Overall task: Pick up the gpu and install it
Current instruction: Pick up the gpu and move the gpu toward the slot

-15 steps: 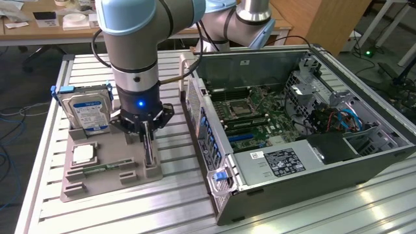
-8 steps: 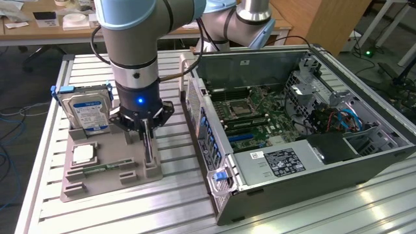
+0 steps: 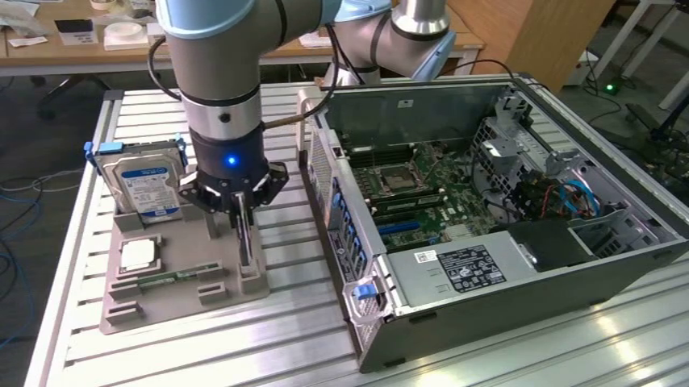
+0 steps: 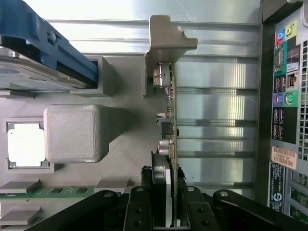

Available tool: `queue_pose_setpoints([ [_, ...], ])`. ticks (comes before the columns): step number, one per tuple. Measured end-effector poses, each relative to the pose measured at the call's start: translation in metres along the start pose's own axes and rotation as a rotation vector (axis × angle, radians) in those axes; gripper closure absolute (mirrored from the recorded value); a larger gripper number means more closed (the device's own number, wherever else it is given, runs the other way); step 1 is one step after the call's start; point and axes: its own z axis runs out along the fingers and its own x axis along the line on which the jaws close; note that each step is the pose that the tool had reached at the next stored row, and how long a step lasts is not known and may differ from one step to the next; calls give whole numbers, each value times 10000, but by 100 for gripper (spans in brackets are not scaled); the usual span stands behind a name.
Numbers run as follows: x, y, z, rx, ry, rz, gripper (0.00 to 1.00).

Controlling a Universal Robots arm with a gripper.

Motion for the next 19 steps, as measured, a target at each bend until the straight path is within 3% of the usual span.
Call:
queue_pose_setpoints([
  [19,0,10,-232,-4,1,0,72],
])
